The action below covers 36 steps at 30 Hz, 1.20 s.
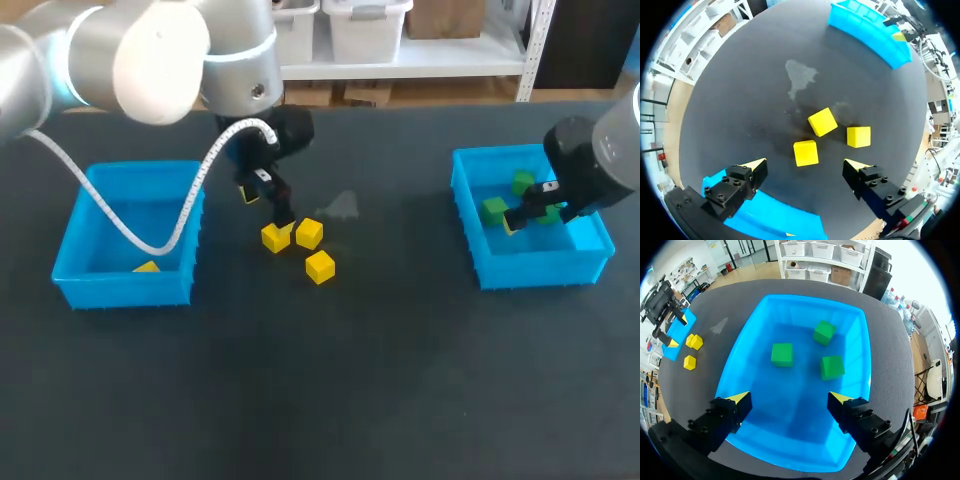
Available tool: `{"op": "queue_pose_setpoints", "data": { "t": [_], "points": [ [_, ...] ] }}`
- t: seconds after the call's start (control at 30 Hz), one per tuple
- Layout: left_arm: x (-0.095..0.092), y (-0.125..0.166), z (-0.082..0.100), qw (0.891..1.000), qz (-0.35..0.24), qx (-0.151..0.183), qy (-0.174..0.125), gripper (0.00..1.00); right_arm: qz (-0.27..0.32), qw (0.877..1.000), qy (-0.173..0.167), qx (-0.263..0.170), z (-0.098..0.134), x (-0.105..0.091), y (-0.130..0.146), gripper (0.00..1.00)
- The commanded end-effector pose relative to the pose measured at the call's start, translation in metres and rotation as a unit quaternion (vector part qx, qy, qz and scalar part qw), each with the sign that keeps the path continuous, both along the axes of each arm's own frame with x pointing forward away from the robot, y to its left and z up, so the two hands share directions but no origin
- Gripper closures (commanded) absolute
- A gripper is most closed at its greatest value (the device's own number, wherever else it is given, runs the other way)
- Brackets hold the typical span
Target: Put the green cubes in the right bin and the yellow cubes in the left bin.
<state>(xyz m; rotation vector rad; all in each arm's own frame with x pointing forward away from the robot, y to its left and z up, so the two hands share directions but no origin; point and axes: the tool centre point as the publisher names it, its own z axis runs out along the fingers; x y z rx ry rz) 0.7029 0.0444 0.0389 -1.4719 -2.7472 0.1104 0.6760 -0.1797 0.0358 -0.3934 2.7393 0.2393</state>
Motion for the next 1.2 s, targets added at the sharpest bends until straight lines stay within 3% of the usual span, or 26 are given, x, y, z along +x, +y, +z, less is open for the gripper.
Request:
{"op": "queue_pose_setpoints", "data": {
  "t": [0.03, 0.4, 1.13, 1.2],
  "points": [
    [-0.001, 0.001, -0.008, 1.0, 0.01, -0.002, -0.006, 0.0, -0.001, 1.0, -0.002, -0.001, 0.0, -0.002, 0.0, 0.0],
    [0.0, 0.001, -0.021, 0.998, 0.049, -0.013, -0.032, 0.0, -0.001, 1.0, -0.002, -0.001, 0.0, -0.002, 0.0, 0.0],
    [-0.009, -0.005, -0.037, 0.998, 0.061, 0.0, -0.033, 0.0, -0.001, 1.0, -0.002, -0.001, 0.0, -0.002, 0.0, 0.0],
    [-0.008, -0.005, -0.037, 0.997, 0.063, 0.002, -0.035, 0.83, -0.001, 1.0, -0.002, -0.001, 0.0, -0.002, 0.0, 0.0]
  ]
}}
